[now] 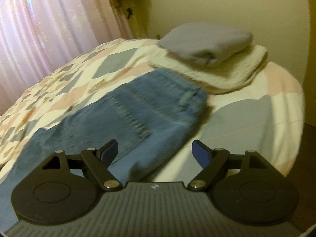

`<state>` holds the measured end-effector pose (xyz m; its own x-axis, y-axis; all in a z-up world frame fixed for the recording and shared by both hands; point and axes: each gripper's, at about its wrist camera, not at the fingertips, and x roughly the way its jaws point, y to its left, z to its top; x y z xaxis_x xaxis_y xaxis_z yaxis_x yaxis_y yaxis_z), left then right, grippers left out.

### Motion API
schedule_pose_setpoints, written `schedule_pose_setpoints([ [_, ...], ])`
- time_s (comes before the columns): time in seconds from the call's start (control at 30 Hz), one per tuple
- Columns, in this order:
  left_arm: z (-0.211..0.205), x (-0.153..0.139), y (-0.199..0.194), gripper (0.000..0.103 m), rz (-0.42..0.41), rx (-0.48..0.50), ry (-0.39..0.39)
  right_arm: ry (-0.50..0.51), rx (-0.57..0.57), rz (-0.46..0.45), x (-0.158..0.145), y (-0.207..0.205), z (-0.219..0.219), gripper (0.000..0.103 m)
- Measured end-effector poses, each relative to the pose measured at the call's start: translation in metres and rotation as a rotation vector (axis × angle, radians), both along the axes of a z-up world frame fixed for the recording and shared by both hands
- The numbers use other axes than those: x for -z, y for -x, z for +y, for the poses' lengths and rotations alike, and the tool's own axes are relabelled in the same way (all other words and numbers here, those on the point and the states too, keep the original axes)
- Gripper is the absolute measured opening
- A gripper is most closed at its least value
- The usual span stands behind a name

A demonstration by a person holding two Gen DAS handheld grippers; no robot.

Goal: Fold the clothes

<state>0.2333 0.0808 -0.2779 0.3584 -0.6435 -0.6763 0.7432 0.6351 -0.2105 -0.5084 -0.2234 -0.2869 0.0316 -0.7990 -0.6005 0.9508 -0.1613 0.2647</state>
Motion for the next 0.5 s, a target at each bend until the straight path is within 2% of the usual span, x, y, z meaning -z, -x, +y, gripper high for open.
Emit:
schedule_pose_setpoints([
  [0.13, -0.052, 0.027, -0.021, 0.056, 0.018, 0.096, -0.091, -0.007, -0.024, -0.010, -0.002, -0.020, 0.003, 0.083],
  [0.23, -0.065, 0.040, -0.035, 0.054, 0.040, 0.108, -0.096, -0.015, -0.035, 0.002, -0.003, -0.032, 0.004, 0.083],
  [0.3, -0.065, 0.043, -0.038, 0.024, 0.062, 0.140, -0.066, -0.022, -0.041, 0.009, -0.003, -0.040, 0.004, 0.083],
  [0.4, -0.062, 0.035, -0.026, 0.019, -0.015, 0.183, -0.047, -0.032, -0.057, 0.008, 0.001, -0.054, -0.001, 0.083],
  [0.5, -0.058, 0.023, -0.013, 0.020, -0.103, 0.216, -0.030, -0.043, -0.069, 0.021, 0.006, -0.069, -0.007, 0.085],
])
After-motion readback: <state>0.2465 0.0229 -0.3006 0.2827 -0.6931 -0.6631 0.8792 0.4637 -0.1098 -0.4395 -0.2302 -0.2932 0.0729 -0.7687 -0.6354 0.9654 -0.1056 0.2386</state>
